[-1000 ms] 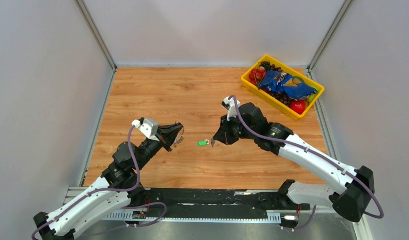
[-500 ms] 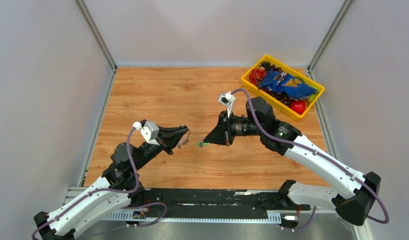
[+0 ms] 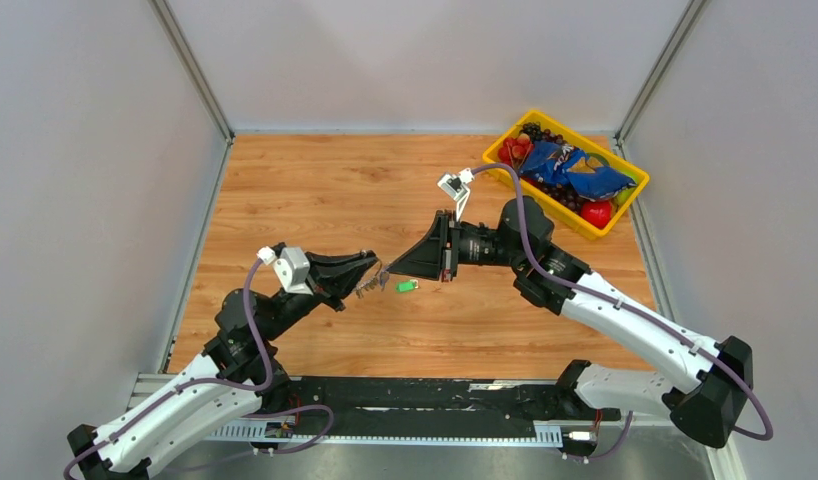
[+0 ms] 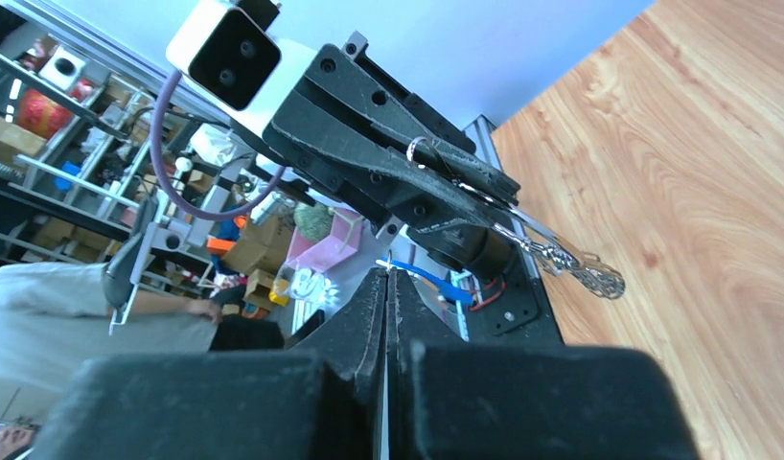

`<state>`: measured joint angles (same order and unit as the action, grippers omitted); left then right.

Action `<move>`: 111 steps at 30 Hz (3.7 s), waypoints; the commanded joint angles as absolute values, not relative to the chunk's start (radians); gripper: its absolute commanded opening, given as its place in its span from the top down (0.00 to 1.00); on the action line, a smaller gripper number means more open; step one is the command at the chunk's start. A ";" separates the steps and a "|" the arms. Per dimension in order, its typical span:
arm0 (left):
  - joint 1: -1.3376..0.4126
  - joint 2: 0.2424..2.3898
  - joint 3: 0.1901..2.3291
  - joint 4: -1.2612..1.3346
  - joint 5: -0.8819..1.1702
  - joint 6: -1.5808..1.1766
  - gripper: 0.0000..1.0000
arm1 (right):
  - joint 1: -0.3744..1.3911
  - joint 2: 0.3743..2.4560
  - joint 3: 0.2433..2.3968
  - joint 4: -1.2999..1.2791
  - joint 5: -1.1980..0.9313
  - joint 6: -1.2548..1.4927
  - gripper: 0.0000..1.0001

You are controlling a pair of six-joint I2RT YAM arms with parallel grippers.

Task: Put the keys on the keyring

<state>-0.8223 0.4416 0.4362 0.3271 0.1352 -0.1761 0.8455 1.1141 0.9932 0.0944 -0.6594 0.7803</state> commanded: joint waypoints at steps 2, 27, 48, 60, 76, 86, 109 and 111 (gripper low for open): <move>-0.820 0.425 0.420 0.446 0.174 -0.156 1.00 | 0.870 1.150 0.999 0.262 -0.656 0.893 1.00; -0.821 0.393 0.330 0.617 0.206 -0.126 1.00 | 0.911 1.234 0.982 0.374 -0.616 1.041 1.00; -0.820 0.394 0.321 0.638 0.266 -0.126 1.00 | 0.921 1.270 0.994 0.395 -0.597 1.107 1.00; -0.821 0.387 0.311 0.654 0.290 -0.128 0.99 | 0.922 1.281 0.991 0.401 -0.589 1.133 1.00; -0.823 0.395 0.310 0.649 0.350 -0.136 0.99 | 0.923 1.273 1.023 0.425 -0.560 1.117 1.00; -0.830 0.395 0.307 0.635 0.352 -0.132 0.99 | 0.921 1.262 1.059 0.416 -0.553 1.093 1.00; -0.835 0.394 0.332 0.599 0.359 -0.142 1.00 | 0.910 1.212 1.059 0.398 -0.541 1.073 1.00; -0.836 0.399 0.340 0.590 0.356 -0.145 1.00 | 0.911 1.211 1.064 0.383 -0.553 1.066 0.84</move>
